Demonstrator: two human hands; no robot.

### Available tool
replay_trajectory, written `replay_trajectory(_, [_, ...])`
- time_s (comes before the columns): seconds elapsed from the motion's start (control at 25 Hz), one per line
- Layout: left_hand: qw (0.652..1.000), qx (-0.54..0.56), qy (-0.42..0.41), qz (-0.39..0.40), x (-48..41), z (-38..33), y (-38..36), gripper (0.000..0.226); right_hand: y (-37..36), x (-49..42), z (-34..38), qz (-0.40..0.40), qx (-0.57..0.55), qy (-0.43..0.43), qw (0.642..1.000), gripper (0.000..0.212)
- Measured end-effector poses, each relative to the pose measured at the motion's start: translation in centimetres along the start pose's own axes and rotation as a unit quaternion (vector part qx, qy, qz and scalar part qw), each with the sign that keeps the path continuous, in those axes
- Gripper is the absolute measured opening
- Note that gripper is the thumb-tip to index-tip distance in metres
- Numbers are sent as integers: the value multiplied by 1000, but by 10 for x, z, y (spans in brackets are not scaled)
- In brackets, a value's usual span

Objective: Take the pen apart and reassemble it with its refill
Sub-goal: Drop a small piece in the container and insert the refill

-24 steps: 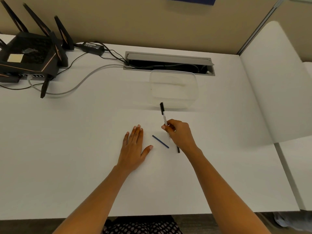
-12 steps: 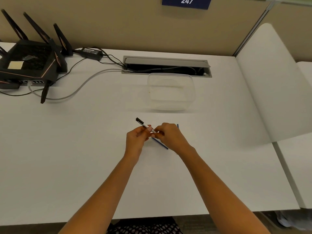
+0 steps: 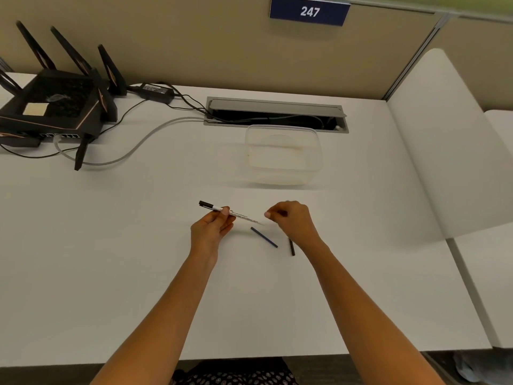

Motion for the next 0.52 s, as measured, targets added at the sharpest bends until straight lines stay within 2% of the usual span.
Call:
replay_trajectory(0.12, [1000,12,-6,-17,-3,-3,9,24,-26,7,-18,47,113,-29,992,14])
replay_trajectory(0.28, [999,24,-15,-37,-4,-9,15,22,-54,17,-15,77,216,-5,973,18])
replay_trajectory(0.4, [999,32,-18,-40,-6,-12,19,19,-60,15,-9,76,255,9,964,17])
replay_trajectory(0.52, [998,39,-19,-39,-8,-14,21,14,-60,12,-8,75,238,-5,968,16])
Point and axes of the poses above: each hand's wrist, its own x-axis away from the middle knuckle, its own y-axis out of the back of the hand, z = x × y, the point moved 8 cm from there along -x, towards the middle knuckle, and after that the axes turned 4 degrees about -z, right-handed, at the moved point
